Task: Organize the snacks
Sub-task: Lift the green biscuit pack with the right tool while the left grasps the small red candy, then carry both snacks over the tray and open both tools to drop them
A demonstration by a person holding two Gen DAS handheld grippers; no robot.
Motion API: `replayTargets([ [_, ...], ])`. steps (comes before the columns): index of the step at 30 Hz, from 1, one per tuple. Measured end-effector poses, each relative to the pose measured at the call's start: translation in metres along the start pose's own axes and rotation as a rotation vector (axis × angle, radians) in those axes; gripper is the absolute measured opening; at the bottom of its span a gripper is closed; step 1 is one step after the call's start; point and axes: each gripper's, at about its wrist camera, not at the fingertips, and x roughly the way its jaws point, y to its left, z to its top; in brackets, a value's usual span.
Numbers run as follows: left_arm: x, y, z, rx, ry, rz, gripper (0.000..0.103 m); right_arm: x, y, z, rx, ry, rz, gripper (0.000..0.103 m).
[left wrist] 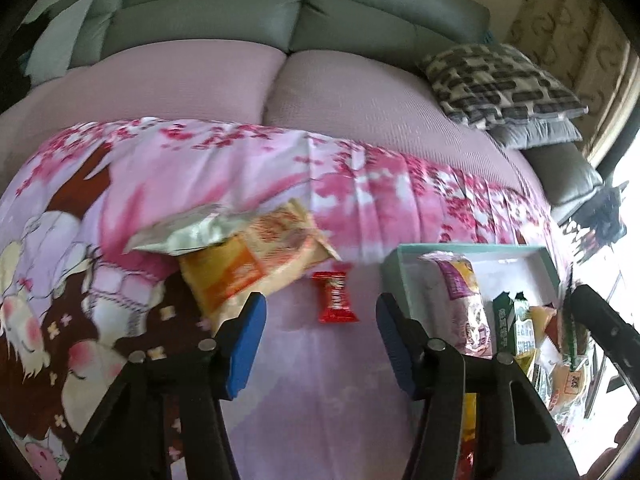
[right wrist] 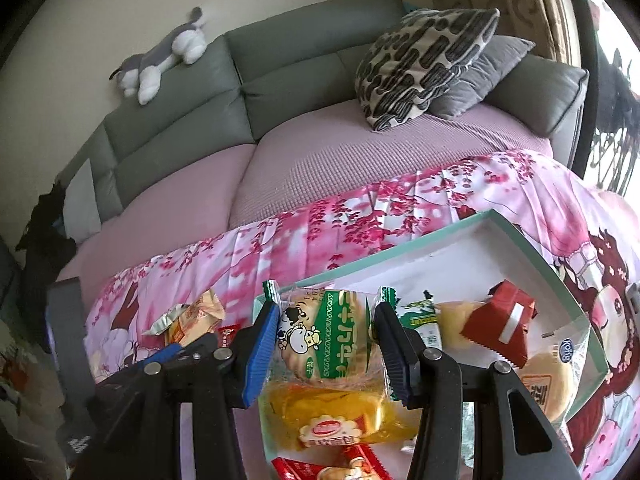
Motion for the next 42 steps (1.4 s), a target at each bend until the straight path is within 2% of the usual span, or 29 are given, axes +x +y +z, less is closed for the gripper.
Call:
replayTargets([
  [11,0.041,-0.018,0.001,0.049,0.049,0.080,0.040,0.006,-0.030,0.000,0.081,0.022,0.025,0.052],
  [15,0.050,-0.019,-0.002,0.052,0.060,0.098,0.028,0.004,-0.035,0.000,0.093,0.018,0.028,0.052],
  [23,0.039,-0.021,0.000,0.047,0.015,0.108,0.019,0.002,-0.045,0.001,0.120,0.011,0.019,0.052],
  [28,0.012,-0.032,0.007,0.070,-0.057,0.069,0.019,0.001,-0.059,0.000,0.152,0.012,-0.009,0.052],
  [34,-0.018,-0.076,0.007,0.176,-0.125,-0.029,0.019,-0.003,-0.082,0.001,0.191,0.002,-0.066,0.052],
  [39,-0.020,-0.126,-0.006,0.302,-0.108,-0.122,0.019,-0.008,-0.098,0.001,0.223,-0.003,-0.099,0.052],
  [42,-0.014,-0.146,-0.013,0.347,-0.081,-0.140,0.020,-0.008,-0.103,0.000,0.229,0.001,-0.108,0.052],
])
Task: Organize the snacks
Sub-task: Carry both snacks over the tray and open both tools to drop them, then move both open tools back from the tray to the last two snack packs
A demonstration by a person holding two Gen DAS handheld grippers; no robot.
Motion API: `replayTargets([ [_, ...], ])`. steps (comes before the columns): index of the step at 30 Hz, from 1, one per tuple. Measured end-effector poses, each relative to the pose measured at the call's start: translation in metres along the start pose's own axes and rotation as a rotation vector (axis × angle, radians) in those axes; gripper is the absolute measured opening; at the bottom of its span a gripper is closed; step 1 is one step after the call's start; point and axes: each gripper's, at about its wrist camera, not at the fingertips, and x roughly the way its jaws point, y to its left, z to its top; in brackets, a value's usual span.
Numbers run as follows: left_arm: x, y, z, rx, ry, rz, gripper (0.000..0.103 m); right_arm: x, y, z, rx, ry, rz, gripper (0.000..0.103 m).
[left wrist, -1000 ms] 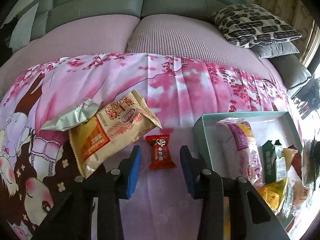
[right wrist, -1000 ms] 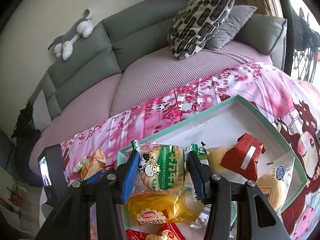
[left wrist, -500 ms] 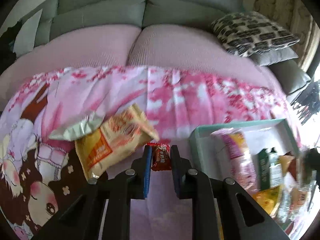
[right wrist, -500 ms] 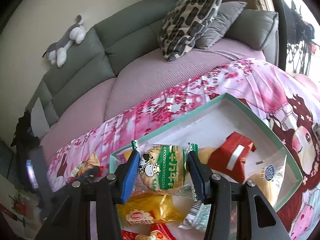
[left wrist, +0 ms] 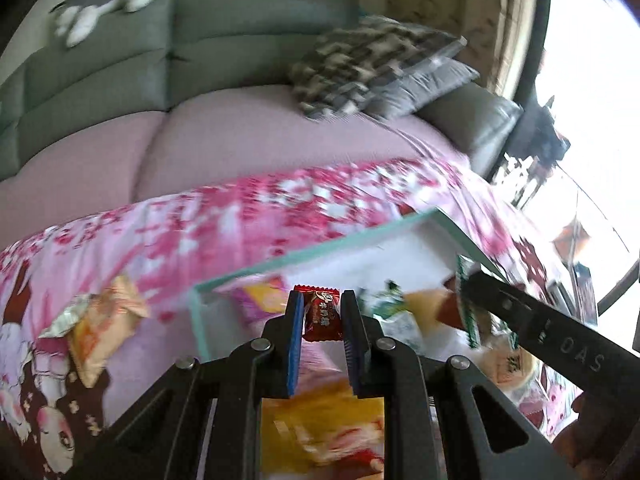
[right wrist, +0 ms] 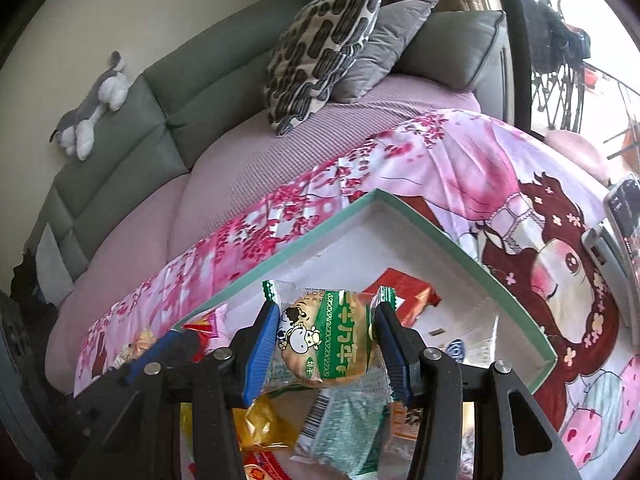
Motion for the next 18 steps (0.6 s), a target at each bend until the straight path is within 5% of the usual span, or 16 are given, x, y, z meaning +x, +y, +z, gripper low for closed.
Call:
replayTargets([
  [9,0.014,-0.018,-0.009,0.035,0.059,-0.010,0.024,0.004,0.003,-0.002,-0.032,0.019,-0.021,0.055],
  [12,0.010,-0.014,-0.007,0.027,0.050,0.003,0.050,0.002,0.007,-0.001,-0.050,0.019,-0.036,0.055],
  [16,0.003,-0.004,-0.004,-0.006,0.046,0.034,0.055,0.000,0.012,0.000,-0.081,0.014,-0.059,0.065],
  [18,0.001,0.004,-0.003,-0.036,0.053,0.060,0.069,-0.001,0.015,0.000,-0.090,0.015,-0.068,0.072],
])
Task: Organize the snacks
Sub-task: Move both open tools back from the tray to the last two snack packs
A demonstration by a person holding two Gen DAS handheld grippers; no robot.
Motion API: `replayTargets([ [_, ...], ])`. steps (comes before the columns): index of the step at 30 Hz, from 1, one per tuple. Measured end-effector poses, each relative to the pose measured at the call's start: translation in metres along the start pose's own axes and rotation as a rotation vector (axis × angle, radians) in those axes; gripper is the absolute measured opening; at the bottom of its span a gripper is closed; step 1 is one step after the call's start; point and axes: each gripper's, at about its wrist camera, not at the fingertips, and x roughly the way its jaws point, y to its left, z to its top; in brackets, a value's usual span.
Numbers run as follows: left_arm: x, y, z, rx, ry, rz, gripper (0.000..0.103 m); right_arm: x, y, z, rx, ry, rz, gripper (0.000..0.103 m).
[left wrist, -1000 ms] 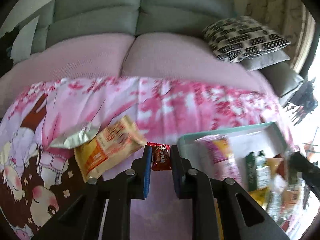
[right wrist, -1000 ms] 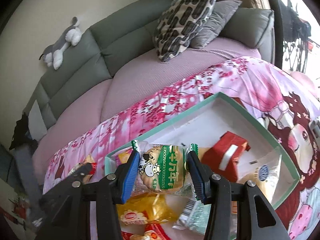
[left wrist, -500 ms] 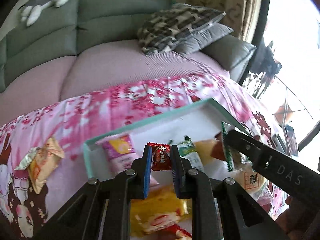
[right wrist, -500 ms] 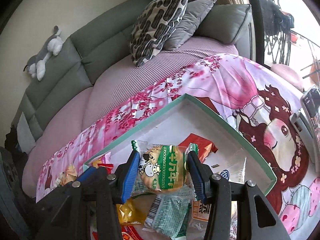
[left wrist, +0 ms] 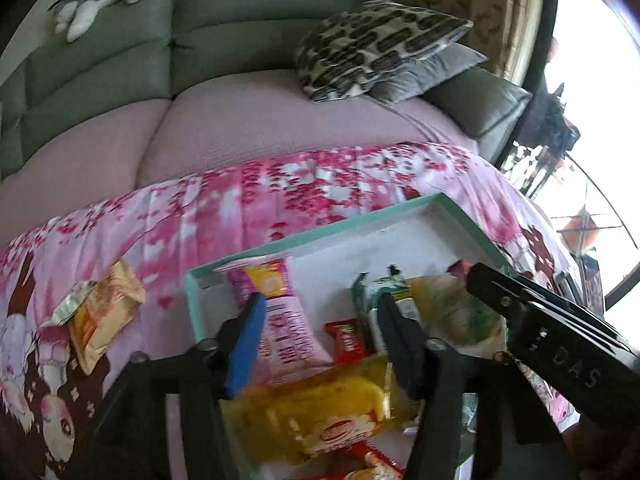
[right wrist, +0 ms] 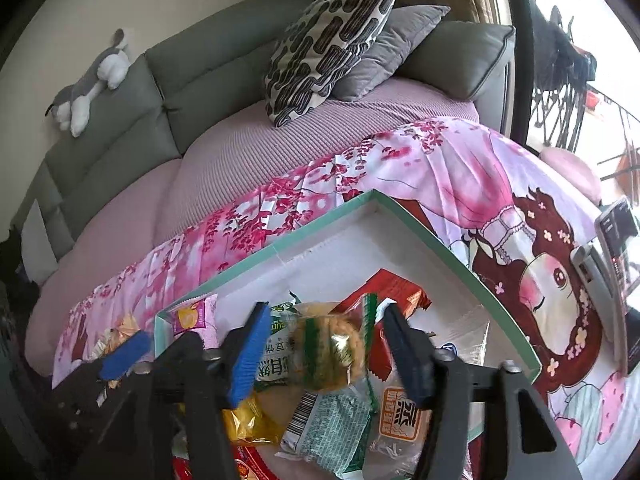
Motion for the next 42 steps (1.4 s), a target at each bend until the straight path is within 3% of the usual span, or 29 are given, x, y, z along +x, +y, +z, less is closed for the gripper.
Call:
replayTargets([
  [3,-0.001,0.012,0.002,-0.031,0.003,0.057,0.081,0.001,0.003,0.000,-0.012,0.008,-0.008,0.081],
  [13,-0.006,0.061,-0.001,-0.143,-0.014,0.217,0.096,0.006,0.014,-0.003,-0.049,0.027,-0.031,0.103],
  [20,-0.023,0.096,-0.003,-0.215,-0.065,0.323,0.101,0.005,0.035,-0.006,-0.095,-0.003,-0.037,0.103],
  [26,-0.043,0.140,-0.012,-0.319,-0.102,0.403,0.101,0.006,0.064,-0.013,-0.127,-0.010,0.014,0.103],
  [33,-0.064,0.193,-0.031,-0.414,-0.096,0.501,0.101,0.012,0.109,-0.029,-0.196,0.008,0.055,0.103],
  [42,-0.084,0.251,-0.059,-0.548,-0.107,0.530,0.101,0.023,0.171,-0.057,-0.302,0.044,0.124,0.103],
])
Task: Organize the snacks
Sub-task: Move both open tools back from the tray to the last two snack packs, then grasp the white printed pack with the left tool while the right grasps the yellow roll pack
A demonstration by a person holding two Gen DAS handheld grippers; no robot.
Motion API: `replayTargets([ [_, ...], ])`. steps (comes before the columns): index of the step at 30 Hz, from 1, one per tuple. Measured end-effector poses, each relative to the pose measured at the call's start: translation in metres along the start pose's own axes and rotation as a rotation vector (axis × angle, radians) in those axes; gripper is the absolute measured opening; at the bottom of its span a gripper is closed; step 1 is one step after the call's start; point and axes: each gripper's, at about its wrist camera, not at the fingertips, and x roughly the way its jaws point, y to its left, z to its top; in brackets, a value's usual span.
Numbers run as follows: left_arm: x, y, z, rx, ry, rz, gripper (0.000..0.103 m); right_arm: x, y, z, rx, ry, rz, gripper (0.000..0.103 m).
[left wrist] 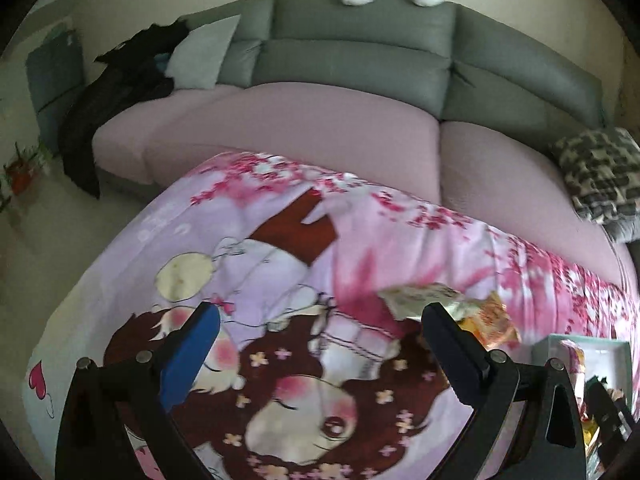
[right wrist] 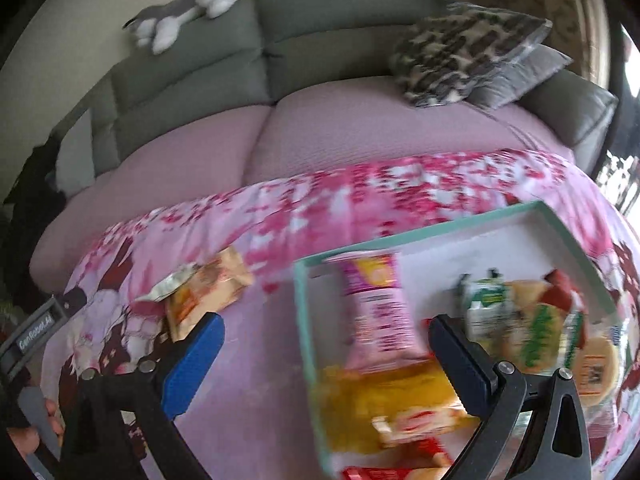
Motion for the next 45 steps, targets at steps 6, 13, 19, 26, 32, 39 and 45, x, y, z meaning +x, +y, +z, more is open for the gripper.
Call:
replayTargets([
  [6,0.014,0.026,-0.002,-0.067,0.035,-0.010,0.101,0.015,0.035,0.000,-0.048,0.002,0.073,0.103],
  [13,0.031,0.035,-0.004,-0.136,0.047,-0.078,0.101,0.040,0.060,0.004,-0.075,0.012,0.134,0.103],
  [19,0.051,0.035,-0.009,-0.173,0.075,-0.112,0.101,0.064,0.056,0.004,-0.022,0.061,0.130,0.103],
  [26,0.068,0.031,-0.013,-0.167,0.121,-0.140,0.101,0.075,0.063,0.003,-0.039,0.073,0.124,0.103],
  [32,0.092,0.024,-0.012,-0.251,0.229,-0.364,0.101,0.076,0.062,0.003,-0.050,0.064,0.108,0.103],
  [39,0.114,0.003,-0.002,-0.292,0.324,-0.525,0.099,0.076,0.058,0.004,-0.041,0.065,0.109,0.103],
  [45,0.124,-0.011,0.000,-0.324,0.377,-0.593,0.079,0.077,0.056,0.003,-0.040,0.069,0.104,0.103],
])
